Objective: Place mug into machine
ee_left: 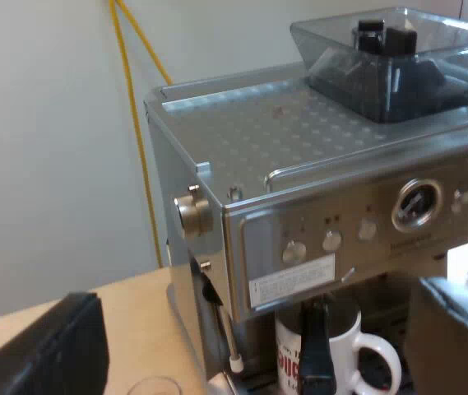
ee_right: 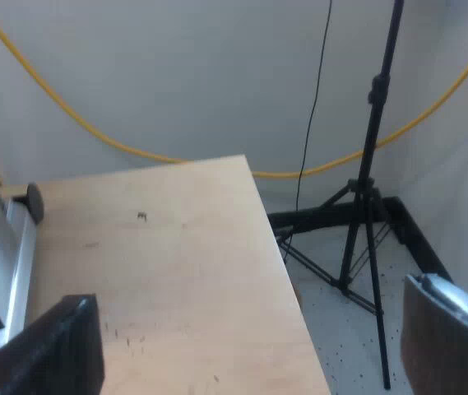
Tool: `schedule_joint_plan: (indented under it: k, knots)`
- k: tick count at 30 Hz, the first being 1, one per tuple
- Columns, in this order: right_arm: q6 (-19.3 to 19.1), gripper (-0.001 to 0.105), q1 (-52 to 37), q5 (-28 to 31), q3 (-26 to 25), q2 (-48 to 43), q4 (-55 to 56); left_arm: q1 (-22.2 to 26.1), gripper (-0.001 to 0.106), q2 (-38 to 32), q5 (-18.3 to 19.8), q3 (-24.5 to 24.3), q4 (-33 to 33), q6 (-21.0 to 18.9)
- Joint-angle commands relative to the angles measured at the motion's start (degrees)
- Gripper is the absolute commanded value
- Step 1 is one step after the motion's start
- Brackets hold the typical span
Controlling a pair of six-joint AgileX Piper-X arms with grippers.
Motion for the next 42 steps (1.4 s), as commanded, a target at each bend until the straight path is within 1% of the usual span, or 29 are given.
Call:
schedule_joint_plan:
  k: [1,3,5,9,11,14,20,24,27,30,33,35,36,37,39,42]
  knots:
    - [-0.49,0.099,-0.21,-0.61,1.97,-4.15,-0.45,0.13,0.085,-2.18,-0.34,0.5,0.27,2.49]
    - [-0.51,0.099,-0.21,-0.61,2.93,-6.74,-0.33,0.13,0.085,-3.63,-0.57,1.53,0.27,2.55]
    - [-0.51,0.099,-0.21,-0.61,3.68,-10.29,-0.32,0.13,0.085,-5.4,-0.46,2.98,1.98,1.35]
    - [-0.51,0.099,-0.21,-0.61,3.8,-14.27,0.68,0.13,0.085,-7.77,-0.46,4.56,3.47,1.26]
    - [-0.51,0.099,-0.21,-0.61,3.8,-18.85,3.47,0.13,0.085,-11.42,-0.46,6.48,4.88,1.26]
    - [-0.51,0.099,-0.21,-0.61,3.8,-21.89,6.29,0.13,0.085,-15.02,-0.46,7.54,6.4,1.26]
    - [-0.51,0.099,-0.21,-0.61,3.8,-28.08,9.96,0.13,0.085,-20.97,-0.46,7.6,8.04,1.26]
    - [-0.51,0.099,-0.21,-0.61,3.8,-32.52,11.65,0.13,0.085,-24.73,-0.46,7.6,11.26,0.82]
    - [-0.51,0.099,-0.21,-0.09,3.49,-32.73,15.39,0.13,0.085,-27.25,-0.46,7.6,14.03,0.58]
    - [-0.51,0.099,-0.21,-2.16,3.97,-32.7,17.93,0.13,0.085,-29.8,-0.46,7.6,16.08,-0.34]
    - [-0.51,0.099,-0.21,-4.33,3.96,-32.7,18.99,0.13,0.085,-32.88,-0.46,7.6,20.09,-1.14]
    - [-0.51,0.099,-0.21,-4.67,4.1,-32.7,19.16,0.13,0.085,-32.84,-0.46,7.13,25.05,-1.13]
    - [-0.51,0.099,-0.21,-4.68,4.13,-32.7,19.15,0.13,0.085,-32.81,-0.46,7.21,26.35,-1.13]
    - [-0.51,0.099,-0.21,-4.66,4.26,-32.7,19.33,0.13,0.085,-32.83,-1.25,7.41,27.48,-0.75]
    - [-0.51,0.099,-0.21,-5.21,4.55,-32.7,19.31,0.13,0.085,-32.83,-1.75,7.86,28.1,-0.38]
    - [-0.51,0.099,-0.21,-6.04,5.55,-32.7,18.92,0.13,0.085,-32.83,-1.83,9.36,26.69,0.23]
